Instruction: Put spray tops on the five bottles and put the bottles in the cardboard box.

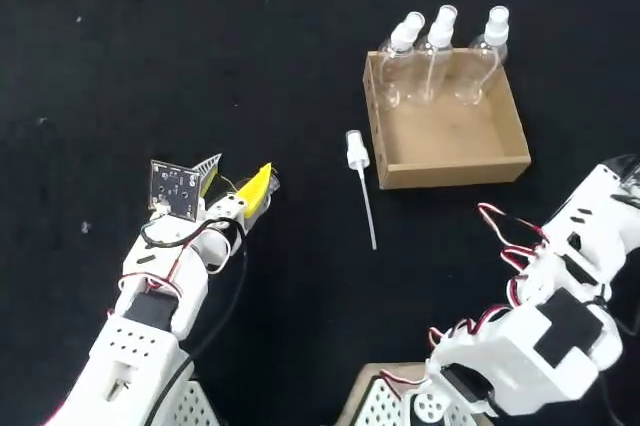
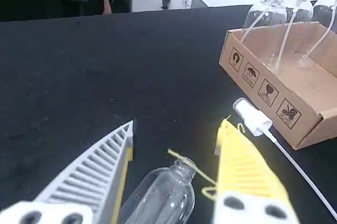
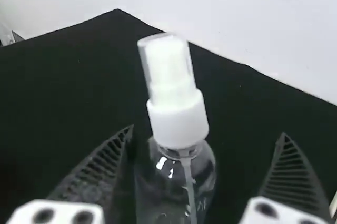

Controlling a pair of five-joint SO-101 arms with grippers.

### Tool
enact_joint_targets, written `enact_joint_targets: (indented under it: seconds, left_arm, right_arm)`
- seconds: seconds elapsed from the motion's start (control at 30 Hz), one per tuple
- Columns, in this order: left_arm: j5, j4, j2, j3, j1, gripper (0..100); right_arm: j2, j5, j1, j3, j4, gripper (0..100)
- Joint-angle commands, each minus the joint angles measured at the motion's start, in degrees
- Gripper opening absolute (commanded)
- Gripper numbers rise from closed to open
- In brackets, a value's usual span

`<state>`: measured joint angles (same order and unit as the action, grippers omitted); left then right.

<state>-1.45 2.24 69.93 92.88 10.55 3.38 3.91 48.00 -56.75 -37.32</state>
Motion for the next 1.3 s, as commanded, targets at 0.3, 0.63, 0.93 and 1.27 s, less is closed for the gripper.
enact_joint_targets:
  seconds: [0.3,0.63,0.93,1.27]
  left_arm:
    - [0.6,1.0,0.4,-0.5,0.4,25]
    - [0.6,1.0,0.4,-0.5,0.4,25]
    - [0.6,1.0,0.4,-0.5,0.4,25]
    - [0.6,1.0,0.4,-0.5,0.4,25]
  right_arm:
    - [0.5,1.4,-4.3,3.0,0.6,34.2]
    - [0.5,1.7,-4.0,3.3,0.5,34.2]
    - [0.5,1.4,-1.9,3.0,0.9,34.2]
    - [5.2,1.4,-1.8,3.6,0.4,34.2]
